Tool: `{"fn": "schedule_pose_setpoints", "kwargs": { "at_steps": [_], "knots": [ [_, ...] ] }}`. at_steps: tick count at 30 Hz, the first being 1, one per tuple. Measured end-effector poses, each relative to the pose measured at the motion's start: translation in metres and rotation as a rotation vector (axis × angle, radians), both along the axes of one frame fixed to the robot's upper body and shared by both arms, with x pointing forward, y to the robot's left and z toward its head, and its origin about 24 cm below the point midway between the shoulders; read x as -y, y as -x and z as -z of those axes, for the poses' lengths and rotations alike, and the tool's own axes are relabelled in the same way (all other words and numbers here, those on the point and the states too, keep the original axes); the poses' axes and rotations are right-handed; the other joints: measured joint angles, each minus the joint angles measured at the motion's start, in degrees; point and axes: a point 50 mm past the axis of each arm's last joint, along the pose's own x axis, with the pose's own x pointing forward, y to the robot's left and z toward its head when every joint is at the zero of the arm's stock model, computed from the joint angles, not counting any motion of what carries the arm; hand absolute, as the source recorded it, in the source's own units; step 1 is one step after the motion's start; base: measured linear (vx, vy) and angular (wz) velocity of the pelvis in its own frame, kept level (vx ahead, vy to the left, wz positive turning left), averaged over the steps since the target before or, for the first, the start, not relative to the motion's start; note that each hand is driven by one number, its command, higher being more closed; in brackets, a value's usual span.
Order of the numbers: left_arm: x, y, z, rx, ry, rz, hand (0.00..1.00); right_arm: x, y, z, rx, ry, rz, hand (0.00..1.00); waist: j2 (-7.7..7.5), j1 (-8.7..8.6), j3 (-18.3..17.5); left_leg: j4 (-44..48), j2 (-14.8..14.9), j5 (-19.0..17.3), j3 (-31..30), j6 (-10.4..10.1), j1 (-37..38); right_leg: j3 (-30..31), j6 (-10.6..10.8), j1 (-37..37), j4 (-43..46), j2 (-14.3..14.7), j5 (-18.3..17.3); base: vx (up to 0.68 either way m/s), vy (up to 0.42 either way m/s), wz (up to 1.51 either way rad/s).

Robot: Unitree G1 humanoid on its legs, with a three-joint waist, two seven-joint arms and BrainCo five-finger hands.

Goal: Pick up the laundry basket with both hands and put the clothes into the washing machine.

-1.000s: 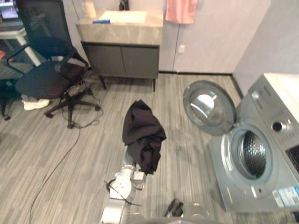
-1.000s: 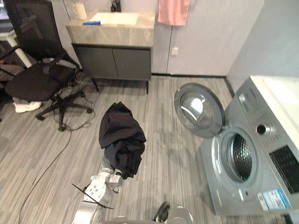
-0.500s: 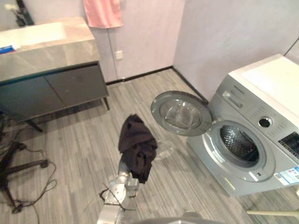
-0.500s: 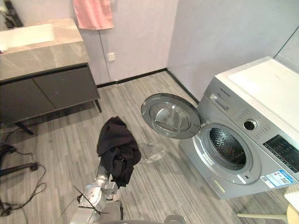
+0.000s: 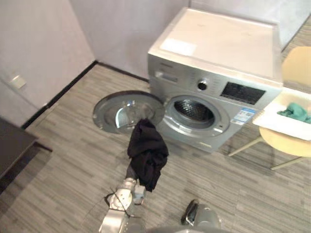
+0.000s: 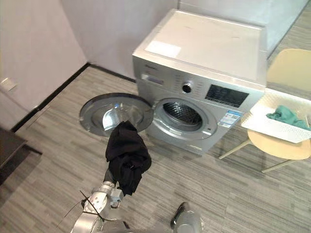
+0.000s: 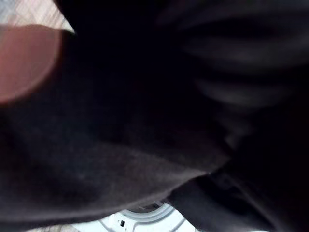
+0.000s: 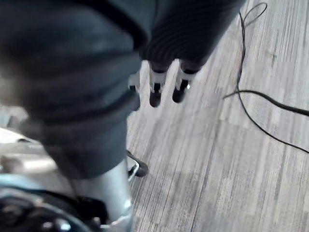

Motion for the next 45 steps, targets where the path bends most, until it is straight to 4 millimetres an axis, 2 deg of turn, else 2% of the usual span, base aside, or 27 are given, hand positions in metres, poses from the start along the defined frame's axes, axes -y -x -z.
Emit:
{"fn": "schedule_pose_setpoints", "kwargs": {
  "at_steps": [2, 3, 4, 5, 6, 7, 8, 9, 10, 12, 14, 16, 17, 19, 21, 23, 25, 27, 30, 32, 33, 34, 35, 37, 39, 43, 45],
  "knots": [
    [0.012, -0.001, -0.002, 0.003, 0.027, 0.023, 1.0, 0.004, -0.006, -0.001, 0.016, 0.003, -0.008, 0.0, 0.66, -0.08, -0.22, -3.88, 0.77, 1.61, -1.35, -2.46, 3.06, 0.5, -0.36, -0.48, 5.23, 0.93, -5.31, 0.36, -0.348, -0.22],
    [0.015, -0.002, -0.003, 0.007, 0.034, 0.032, 1.0, 0.004, -0.005, -0.001, 0.015, 0.001, -0.007, 0.0, 0.84, -0.14, -0.27, -3.66, 1.19, 1.96, -1.39, -2.36, 3.43, 0.08, -0.29, -0.16, 5.7, 1.94, -6.65, 0.38, -0.387, -0.07],
    [0.018, -0.003, -0.004, 0.009, 0.048, 0.032, 1.0, 0.007, -0.004, -0.002, 0.007, 0.007, -0.021, 0.0, 1.29, -0.16, -0.22, 0.09, 4.16, 3.01, -2.06, -0.55, 2.86, -0.26, -0.87, 1.16, 5.26, 4.43, -8.22, 0.25, -0.254, -0.15],
    [0.019, -0.002, -0.003, 0.004, 0.052, 0.031, 1.0, 0.006, -0.004, -0.001, 0.002, 0.005, -0.022, 0.0, 1.39, -0.11, -0.23, 3.07, 5.87, 4.02, -3.15, 1.95, 1.76, -0.35, -1.26, 2.17, 4.16, 5.73, -8.45, 0.31, -0.322, -0.36],
    [0.016, -0.001, -0.002, -0.009, 0.056, 0.028, 1.0, 0.002, -0.001, 0.0, -0.011, -0.004, -0.024, 0.0, 1.21, 0.24, -0.24, 12.2, 9.87, 9.54, -6.92, 11.73, -2.15, -0.17, -1.63, 5.71, -0.67, 9.88, -8.47, 0.3, -0.334, -0.37],
    [0.013, 0.0, 0.001, -0.02, 0.048, 0.028, 1.0, 0.001, -0.001, 0.0, -0.017, -0.003, -0.042, 0.0, 1.16, 0.25, -0.16, 17.68, 11.96, 14.25, -9.26, 17.93, -5.23, 0.22, -2.33, 8.3, -4.04, 12.21, -8.05, 0.29, -0.332, -0.41],
    [0.011, 0.002, 0.003, -0.03, 0.047, 0.025, 1.0, 0.001, -0.003, 0.0, -0.017, 0.001, -0.063, 0.0, 1.16, 0.53, -0.08, 22.35, 12.95, 14.22, -10.99, 18.07, -7.09, 0.94, -2.74, 9.8, -5.99, 13.67, -7.81, 0.28, -0.281, -0.57],
    [0.011, 0.004, 0.007, -0.055, 0.05, 0.024, 1.0, 0.001, -0.002, 0.001, -0.031, 0.006, -0.103, 0.0, 0.46, 1.74, 0.34, 30.96, 11.84, 11.87, -14.25, 15.25, -10.41, 2.88, -3.27, 12.42, -9.2, 15.27, -7.38, 0.28, -0.179, -0.65],
    [0.011, 0.006, 0.01, -0.071, 0.051, 0.023, 1.0, -0.001, -0.002, 0.001, -0.044, 0.011, -0.124, 0.0, 0.07, 2.05, 0.49, 34.7, 7.26, 9.22, -18.32, 11.41, -13.97, 3.88, -3.19, 14.94, -12.14, 15.71, -6.79, 0.34, -0.14, -0.67],
    [0.01, 0.009, 0.012, -0.083, 0.053, 0.019, 1.0, -0.001, -0.003, 0.002, -0.06, 0.014, -0.164, 0.0, -0.87, 3.44, 0.97, 32.03, -1.59, 5.14, -20.38, 8.82, -18.84, 6.02, -2.32, 18.02, -16.22, 15.66, -5.76, 0.33, -0.04, -0.5],
    [0.007, 0.009, 0.013, -0.083, 0.048, 0.014, 1.0, -0.002, -0.006, 0.002, -0.057, 0.016, -0.184, 0.0, -1.19, 4.15, 1.19, 25.75, -6.58, 3.77, -20.09, 9.07, -22.32, 6.78, -1.85, 19.76, -18.17, 15.42, -5.48, 0.28, 0.057, -0.31],
    [0.003, 0.008, 0.013, -0.081, 0.036, 0.01, 1.0, -0.004, -0.007, 0.002, -0.071, 0.019, -0.233, 0.0, -1.92, 5.24, 1.69, 11.22, -12.67, 5.17, -19.62, 9.18, -24.83, 6.72, -0.72, 22.47, -19.36, 14.58, -5.46, 0.36, 0.128, -0.25],
    [0.0, 0.01, 0.013, -0.084, 0.037, -0.006, 1.0, -0.001, -0.004, 0.002, -0.081, 0.023, -0.233, 0.0, -0.63, 5.59, 1.4, 1.51, -14.69, 13.25, -19.98, 13.47, -24.19, 6.92, 1.3, 24.01, -20.09, 15.87, -5.28, 0.26, 0.087, -0.19],
    [-0.013, 0.006, 0.014, -0.079, -0.001, -0.021, 1.0, -0.014, -0.007, 0.004, -0.074, 0.009, -0.231, 0.0, -4.87, 6.06, 1.14, 0.64, -16.72, 12.9, -19.19, 13.92, -23.1, 7.36, 4.28, 24.4, -21.2, 13.28, -3.94, 0.33, 0.098, -0.01],
    [-0.02, 0.004, 0.013, -0.074, -0.015, -0.032, 1.0, -0.013, -0.011, 0.004, -0.065, 0.017, -0.231, 0.0, -5.41, 6.46, 1.47, 0.89, -16.75, 11.89, -18.26, 14.53, -22.28, 7.65, 4.57, 23.7, -17.92, 11.58, -3.37, 0.33, 0.184, -0.07],
    [-0.028, 0.014, 0.019, -0.11, -0.039, -0.045, 1.0, -0.011, -0.011, 0.003, -0.06, 0.022, -0.228, 0.0, -5.26, 6.56, 1.58, -0.49, -16.75, 9.2, -17.9, 14.51, -16.37, 7.88, 5.97, 22.03, -4.69, 8.46, -2.06, 0.23, 0.178, -0.16],
    [-0.035, 0.018, 0.021, -0.122, -0.065, -0.04, 1.0, -0.008, -0.011, 0.002, -0.043, 0.029, -0.226, 0.0, -4.97, 6.29, 1.24, -3.91, -16.95, 9.03, -18.62, 13.91, -12.94, 8.71, 5.39, 19.12, 2.98, 6.17, -4.61, 0.13, 0.091, 0.12],
    [-0.037, 0.016, 0.02, -0.115, -0.073, -0.044, 1.0, -0.012, -0.012, 0.002, -0.035, 0.02, -0.221, 0.0, -5.79, 6.39, 0.58, -6.91, -17.69, 9.43, -20.21, 12.32, -12.58, 7.06, 4.56, 15.9, 2.57, 4.43, -5.55, 0.05, 0.012, 0.37],
    [-0.041, 0.018, 0.022, -0.125, -0.077, -0.062, 1.0, -0.007, -0.014, 0.001, -0.026, 0.031, -0.216, 0.0, -5.45, 6.61, 0.52, -9.76, -17.83, 10.5, -23.05, 10.58, -12.13, 7.34, 4.98, 11.37, -1.5, 1.57, -5.19, 0.09, -0.049, 0.48],
    [-0.049, 0.025, 0.029, -0.165, -0.091, -0.103, 1.0, -0.008, -0.013, 0.001, -0.027, 0.028, -0.225, 0.0, -5.84, 6.56, 0.28, -10.11, -17.82, 11.27, -23.73, 9.31, -11.55, 7.12, 5.27, 11.78, -6.39, 0.76, -3.24, 0.07, -0.138, 0.47],
    [-0.054, 0.029, 0.032, -0.183, -0.096, -0.124, 1.0, -0.01, -0.011, 0.002, -0.036, 0.023, -0.249, 0.0, -6.4, 7.31, -0.07, -9.94, -17.84, 11.49, -23.76, 8.87, -11.62, 5.97, 5.43, 12.04, -10.05, 0.41, -0.33, 0.08, -0.264, 0.24],
    [-0.057, 0.032, 0.034, -0.193, -0.099, -0.137, 1.0, -0.013, -0.01, 0.002, -0.045, 0.018, -0.278, 0.0, -6.95, 8.31, -0.39, -9.61, -17.83, 11.43, -23.76, 8.23, -11.79, 5.2, 5.81, 12.09, -12.74, 0.72, 1.93, 0.08, -0.373, 0.21],
    [-0.06, 0.037, 0.038, -0.214, -0.101, -0.156, 1.0, -0.016, -0.01, 0.003, -0.054, 0.016, -0.327, 0.0, -7.2, 8.79, -0.66, -8.06, -17.49, 10.91, -24.38, 7.2, -12.62, 4.81, 8.22, 12.51, -15.61, 1.75, 4.86, 0.05, -0.384, 0.16],
    [-0.055, 0.042, 0.045, -0.257, -0.081, -0.161, 1.0, -0.008, -0.01, 0.002, -0.077, 0.029, -0.379, 0.0, -4.91, 8.9, -1.92, -7.41, -14.07, 11.11, -26.91, 5.23, -14.67, 2.25, 6.73, 13.83, -19.73, 6.38, 4.89, 0.0, -0.344, 0.25],
    [-0.052, 0.04, 0.045, -0.255, -0.071, -0.161, 1.0, -0.01, -0.015, 0.002, -0.069, 0.026, -0.403, 0.0, -4.32, 8.44, -1.66, -9.95, -11.66, 13.56, -28.8, 3.03, -15.94, -0.97, 4.85, 14.32, -23.59, 10.25, 5.82, 0.04, -0.284, 0.4],
    [-0.036, 0.033, 0.052, -0.285, -0.041, -0.119, 1.0, -0.009, -0.029, 0.0, -0.041, 0.04, -0.415, 0.0, -3.62, 7.92, 0.64, -14.69, -7.33, 18.57, -24.37, 1.9, -15.43, -3.83, 3.46, 14.28, -24.21, 13.04, 5.9, 0.05, -0.223, 0.28],
    [-0.031, 0.025, 0.049, -0.265, -0.036, -0.096, 1.0, -0.009, -0.037, -0.001, -0.029, 0.049, -0.428, 0.0, -3.94, 7.99, 2.12, -15.13, -7.27, 19.18, -23.49, 1.77, -15.83, -3.59, 3.41, 13.17, -24.12, 13.14, 5.94, 0.03, -0.058, -0.12]
  ]
}}
